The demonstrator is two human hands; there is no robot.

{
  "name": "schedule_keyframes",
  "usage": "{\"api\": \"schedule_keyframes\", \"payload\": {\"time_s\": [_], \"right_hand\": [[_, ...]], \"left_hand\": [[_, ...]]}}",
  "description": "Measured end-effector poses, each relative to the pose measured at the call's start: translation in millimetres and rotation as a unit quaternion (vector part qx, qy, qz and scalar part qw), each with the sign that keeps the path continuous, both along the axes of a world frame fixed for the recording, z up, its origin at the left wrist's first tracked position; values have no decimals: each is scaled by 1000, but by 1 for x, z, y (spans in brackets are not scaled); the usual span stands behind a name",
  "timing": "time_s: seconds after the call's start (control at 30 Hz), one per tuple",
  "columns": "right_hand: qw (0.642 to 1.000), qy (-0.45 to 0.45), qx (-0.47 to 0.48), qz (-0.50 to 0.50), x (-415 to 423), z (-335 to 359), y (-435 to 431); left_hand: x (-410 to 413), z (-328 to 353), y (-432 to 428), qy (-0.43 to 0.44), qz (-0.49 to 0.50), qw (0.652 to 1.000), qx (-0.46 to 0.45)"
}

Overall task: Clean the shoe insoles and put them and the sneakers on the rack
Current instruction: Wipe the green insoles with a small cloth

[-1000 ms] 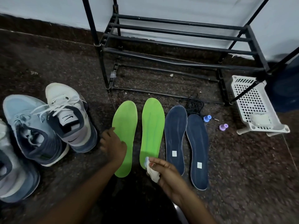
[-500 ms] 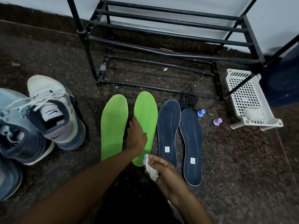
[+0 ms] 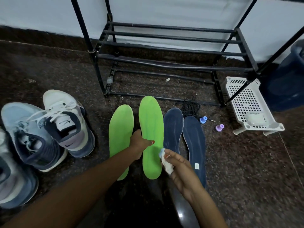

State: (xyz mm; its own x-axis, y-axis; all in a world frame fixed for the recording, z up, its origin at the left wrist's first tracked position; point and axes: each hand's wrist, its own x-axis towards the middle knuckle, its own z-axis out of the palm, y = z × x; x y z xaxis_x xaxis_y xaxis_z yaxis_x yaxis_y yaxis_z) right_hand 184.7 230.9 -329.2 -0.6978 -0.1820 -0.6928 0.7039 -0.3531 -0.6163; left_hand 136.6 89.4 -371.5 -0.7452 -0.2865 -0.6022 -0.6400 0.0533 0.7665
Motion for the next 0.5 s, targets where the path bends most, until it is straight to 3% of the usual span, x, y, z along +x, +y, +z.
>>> {"api": "schedule_keyframes", "payload": {"time_s": [0.2,0.3,0.4,0.5], "right_hand": [[982,159,101,16,-16,53,10],[957,243,155,25,-23,92,9],[909,336,244,19,-26,134,7],[892,371,257,15,-21,170,6]], "left_hand": [[1,81,2,28,-42,996,79],[-2,131,3,69,-46,992,99],[2,184,6,109,-35,985,130],[14,230,9,129,-38,982,132]]}}
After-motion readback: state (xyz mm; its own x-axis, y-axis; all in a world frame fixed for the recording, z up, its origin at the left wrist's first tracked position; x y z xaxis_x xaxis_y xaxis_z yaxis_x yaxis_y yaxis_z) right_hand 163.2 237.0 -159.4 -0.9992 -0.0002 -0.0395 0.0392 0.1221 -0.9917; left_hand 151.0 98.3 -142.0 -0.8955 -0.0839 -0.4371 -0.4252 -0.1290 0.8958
